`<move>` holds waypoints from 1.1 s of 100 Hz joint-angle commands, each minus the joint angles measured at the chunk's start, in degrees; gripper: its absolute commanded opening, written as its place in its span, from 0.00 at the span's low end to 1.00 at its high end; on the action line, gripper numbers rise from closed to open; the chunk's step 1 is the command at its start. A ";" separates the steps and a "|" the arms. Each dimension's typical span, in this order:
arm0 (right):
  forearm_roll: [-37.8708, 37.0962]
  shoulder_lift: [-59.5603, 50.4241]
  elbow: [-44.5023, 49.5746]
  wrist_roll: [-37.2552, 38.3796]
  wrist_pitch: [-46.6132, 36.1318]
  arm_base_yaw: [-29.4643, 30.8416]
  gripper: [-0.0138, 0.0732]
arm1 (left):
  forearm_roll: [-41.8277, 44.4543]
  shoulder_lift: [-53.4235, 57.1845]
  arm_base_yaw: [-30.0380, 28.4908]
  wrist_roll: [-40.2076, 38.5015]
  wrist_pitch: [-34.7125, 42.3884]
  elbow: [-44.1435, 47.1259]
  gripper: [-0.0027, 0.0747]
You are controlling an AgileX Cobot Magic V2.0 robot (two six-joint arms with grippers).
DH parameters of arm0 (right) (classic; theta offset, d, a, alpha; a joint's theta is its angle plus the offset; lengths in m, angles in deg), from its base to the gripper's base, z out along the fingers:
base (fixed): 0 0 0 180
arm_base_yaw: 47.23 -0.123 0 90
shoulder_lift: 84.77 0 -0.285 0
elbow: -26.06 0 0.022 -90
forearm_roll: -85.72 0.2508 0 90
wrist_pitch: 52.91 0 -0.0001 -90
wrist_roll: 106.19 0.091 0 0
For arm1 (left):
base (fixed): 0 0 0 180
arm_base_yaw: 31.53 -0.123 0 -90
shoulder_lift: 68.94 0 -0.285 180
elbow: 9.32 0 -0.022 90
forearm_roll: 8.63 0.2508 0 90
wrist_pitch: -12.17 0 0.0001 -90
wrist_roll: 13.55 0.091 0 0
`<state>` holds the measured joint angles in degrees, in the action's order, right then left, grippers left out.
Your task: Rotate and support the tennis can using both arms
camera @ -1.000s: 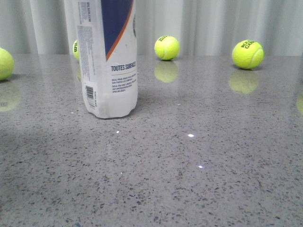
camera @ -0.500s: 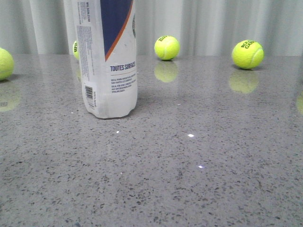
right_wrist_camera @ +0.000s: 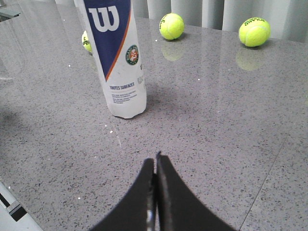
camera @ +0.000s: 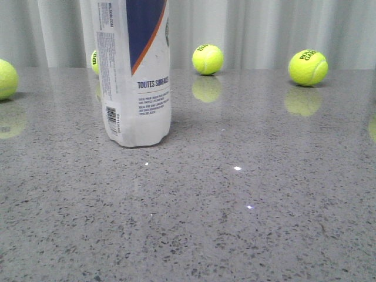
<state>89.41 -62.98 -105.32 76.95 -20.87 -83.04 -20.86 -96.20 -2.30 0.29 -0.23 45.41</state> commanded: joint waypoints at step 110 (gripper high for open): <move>-0.36 0.50 -1.52 -0.66 -4.39 0.34 0.09 | 10.93 22.01 -27.19 -15.48 10.68 25.03 0.01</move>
<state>89.41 -62.98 -105.32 76.95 -20.91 -83.04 -9.87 -76.47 -29.35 -14.67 6.66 67.75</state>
